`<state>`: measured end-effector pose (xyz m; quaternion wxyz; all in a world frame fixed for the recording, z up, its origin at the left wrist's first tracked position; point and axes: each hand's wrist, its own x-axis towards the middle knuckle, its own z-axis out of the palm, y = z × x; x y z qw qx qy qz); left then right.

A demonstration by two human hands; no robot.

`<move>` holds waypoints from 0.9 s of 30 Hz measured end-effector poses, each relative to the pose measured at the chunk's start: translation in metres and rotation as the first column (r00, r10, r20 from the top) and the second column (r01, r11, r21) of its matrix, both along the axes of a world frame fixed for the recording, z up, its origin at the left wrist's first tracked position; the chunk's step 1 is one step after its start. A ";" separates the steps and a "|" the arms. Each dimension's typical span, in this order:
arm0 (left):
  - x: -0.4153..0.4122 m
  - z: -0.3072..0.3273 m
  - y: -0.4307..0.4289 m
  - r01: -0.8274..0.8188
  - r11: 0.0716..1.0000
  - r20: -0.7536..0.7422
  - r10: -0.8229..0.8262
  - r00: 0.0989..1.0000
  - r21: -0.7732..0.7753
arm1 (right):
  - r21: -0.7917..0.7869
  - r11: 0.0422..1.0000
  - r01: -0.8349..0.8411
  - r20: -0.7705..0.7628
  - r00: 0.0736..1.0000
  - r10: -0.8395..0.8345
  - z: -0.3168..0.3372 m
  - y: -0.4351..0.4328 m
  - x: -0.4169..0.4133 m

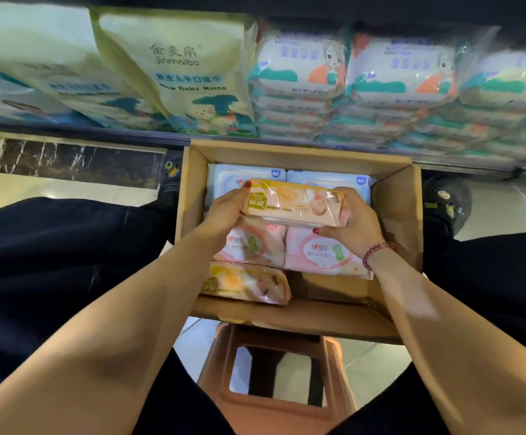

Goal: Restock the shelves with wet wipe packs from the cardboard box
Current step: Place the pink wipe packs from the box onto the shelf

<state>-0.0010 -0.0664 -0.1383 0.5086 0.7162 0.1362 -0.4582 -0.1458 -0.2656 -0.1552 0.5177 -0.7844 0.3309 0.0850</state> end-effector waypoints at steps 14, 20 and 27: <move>0.007 -0.008 0.024 0.182 0.982 0.201 -0.187 0.962 0.047 | 0.165 0.904 0.394 -0.147 0.916 -0.373 -0.011 0.024 0.033; 0.010 -0.006 0.025 0.219 0.964 0.268 -0.253 0.930 0.148 | -0.046 0.980 0.192 -0.133 0.971 -0.196 -0.005 0.033 0.021; -0.023 0.003 0.070 0.240 0.903 0.237 -0.335 0.912 0.356 | -0.213 0.976 0.032 -0.324 0.941 -0.101 0.017 0.074 -0.020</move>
